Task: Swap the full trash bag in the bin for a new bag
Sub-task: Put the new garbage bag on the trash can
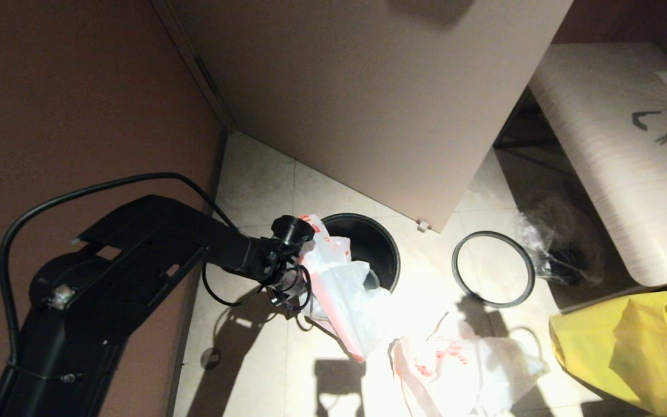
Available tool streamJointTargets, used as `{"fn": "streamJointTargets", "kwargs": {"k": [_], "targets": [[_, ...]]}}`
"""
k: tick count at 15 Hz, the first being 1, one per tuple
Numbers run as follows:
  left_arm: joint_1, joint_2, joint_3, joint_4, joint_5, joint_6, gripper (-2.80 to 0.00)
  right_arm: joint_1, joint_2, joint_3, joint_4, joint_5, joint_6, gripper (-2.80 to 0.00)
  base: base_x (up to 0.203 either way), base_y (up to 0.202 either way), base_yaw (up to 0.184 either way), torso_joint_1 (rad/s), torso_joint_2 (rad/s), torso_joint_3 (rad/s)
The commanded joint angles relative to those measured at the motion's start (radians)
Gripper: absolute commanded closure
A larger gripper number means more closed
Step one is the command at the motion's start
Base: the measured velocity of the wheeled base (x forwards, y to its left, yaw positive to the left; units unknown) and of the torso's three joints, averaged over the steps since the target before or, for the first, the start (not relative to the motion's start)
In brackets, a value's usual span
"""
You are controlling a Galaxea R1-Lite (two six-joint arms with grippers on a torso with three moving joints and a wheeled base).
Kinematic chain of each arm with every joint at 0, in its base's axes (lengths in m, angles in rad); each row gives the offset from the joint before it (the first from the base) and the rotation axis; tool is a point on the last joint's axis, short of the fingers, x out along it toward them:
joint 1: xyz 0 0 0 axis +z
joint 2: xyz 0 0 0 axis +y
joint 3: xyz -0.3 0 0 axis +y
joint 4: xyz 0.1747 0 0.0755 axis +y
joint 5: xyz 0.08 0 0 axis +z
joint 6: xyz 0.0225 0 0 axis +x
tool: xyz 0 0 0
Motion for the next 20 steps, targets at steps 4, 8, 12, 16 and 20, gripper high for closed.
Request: {"fn": "streamJointTargets", "kwargs": {"k": [4,8,12,16,20], "targets": [[0.047,0.01,0.023,-0.126,-0.013,0.001,0.0,0.295,0.482,-0.066,-0.058,-0.175,0.086,0.0,0.0,0.0,0.0,0.0,0.0,0.0],[0.047,0.028,-0.019,-0.146,-0.017,-0.006,0.0,0.319,0.73,-0.102,-0.199,-0.167,0.132,0.0,0.0,0.0,0.0,0.0,0.0,0.0],[0.062,0.022,-0.007,-0.228,-0.026,-0.092,0.0,0.344,0.915,-0.119,-0.39,-0.115,0.154,0.0,0.0,0.0,0.0,0.0,0.0,0.0],[0.066,0.018,-0.016,-0.293,-0.01,-0.201,0.0,0.364,1.042,-0.134,-0.57,-0.091,0.156,0.0,0.0,0.0,0.0,0.0,0.0,0.0],[0.064,-0.007,-0.027,-0.295,-0.018,-0.237,0.0,0.399,1.099,-0.228,-0.599,-0.084,0.199,0.0,0.0,0.0,0.0,0.0,0.0,0.0]]}}
